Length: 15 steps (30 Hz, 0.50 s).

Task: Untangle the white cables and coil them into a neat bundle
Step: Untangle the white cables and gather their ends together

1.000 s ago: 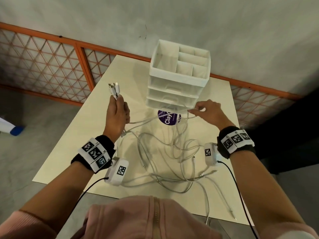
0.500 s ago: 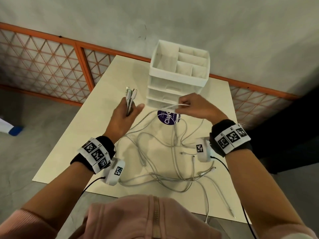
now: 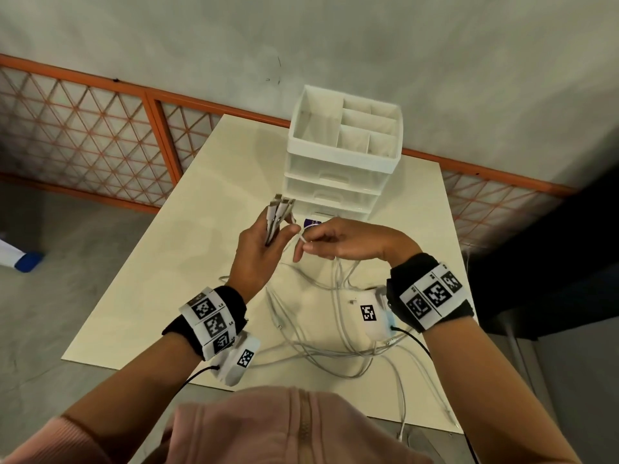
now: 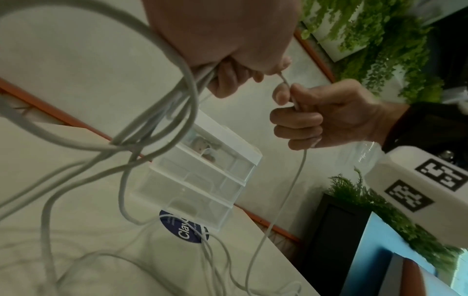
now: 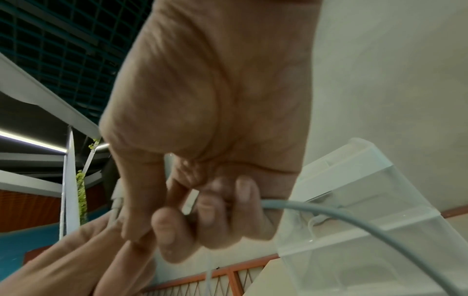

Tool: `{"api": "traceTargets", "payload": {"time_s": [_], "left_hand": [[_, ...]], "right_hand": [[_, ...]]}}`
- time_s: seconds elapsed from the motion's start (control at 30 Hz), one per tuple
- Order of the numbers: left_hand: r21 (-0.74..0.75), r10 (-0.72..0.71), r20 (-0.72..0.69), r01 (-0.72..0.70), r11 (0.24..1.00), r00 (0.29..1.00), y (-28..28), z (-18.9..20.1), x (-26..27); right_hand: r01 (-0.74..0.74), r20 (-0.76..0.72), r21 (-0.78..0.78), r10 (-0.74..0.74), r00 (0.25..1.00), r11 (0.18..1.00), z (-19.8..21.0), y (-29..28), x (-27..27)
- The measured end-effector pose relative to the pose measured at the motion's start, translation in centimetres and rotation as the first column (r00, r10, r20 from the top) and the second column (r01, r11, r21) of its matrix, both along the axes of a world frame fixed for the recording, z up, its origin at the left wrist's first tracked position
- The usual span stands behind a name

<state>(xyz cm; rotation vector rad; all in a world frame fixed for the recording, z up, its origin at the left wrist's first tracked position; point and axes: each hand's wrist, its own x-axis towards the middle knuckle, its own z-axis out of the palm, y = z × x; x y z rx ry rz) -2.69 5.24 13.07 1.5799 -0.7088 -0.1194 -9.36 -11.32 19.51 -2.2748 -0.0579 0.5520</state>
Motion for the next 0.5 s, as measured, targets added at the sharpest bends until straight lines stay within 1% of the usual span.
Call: {"api": "traceTargets", "payload": {"time_s": [0.07, 0.1, 0.13, 0.2, 0.23, 0.3, 0.37, 0.5], "left_hand": [[-0.006, 0.005, -0.052, -0.005, 1.0, 0.999, -0.3, -0.2, -0.3], [0.007, 0.014, -0.054, -0.013, 1.0, 0.998, -0.5, -0.4, -0.4], [0.033, 0.032, -0.022, -0.031, 0.999, 0.999, -0.5, -0.5, -0.5], [0.089, 0.06, 0.099, -0.069, 0.994, 0.993, -0.5, -0.6, -0.7], [0.103, 0.069, 0.144, -0.084, 0.991, 0.987, -0.4, -0.5, -0.6], [0.096, 0.087, 0.173, -0.105, 0.99, 0.981, 0.0, -0.2, -0.3], [0.098, 0.101, 0.207, -0.123, 0.988, 0.973, 0.4, -0.1, 0.2], [0.14, 0.107, 0.276, -0.151, 0.979, 0.955, 1.1, -0.6, 0.7]], "right_hand": [[-0.025, 0.021, -0.063, 0.026, 0.999, 0.998, -0.6, 0.3, 0.0], [-0.021, 0.028, -0.084, 0.024, 0.999, 0.996, -0.7, 0.5, -0.1], [-0.016, 0.029, -0.098, 0.019, 0.999, 0.995, -0.9, 0.5, -0.2], [0.002, 0.02, -0.128, 0.001, 1.0, 0.992, -1.2, 0.2, -0.5], [0.032, 0.014, -0.15, -0.03, 0.999, 0.988, -1.3, -0.2, -0.8], [0.178, 0.054, -0.191, -0.171, 0.984, 0.965, -1.9, -2.0, -1.5], [0.364, 0.159, -0.208, -0.336, 0.928, 0.908, -2.4, -4.5, -2.5], [0.582, 0.26, -0.266, -0.524, 0.811, 0.769, -2.9, -9.2, -4.3]]}}
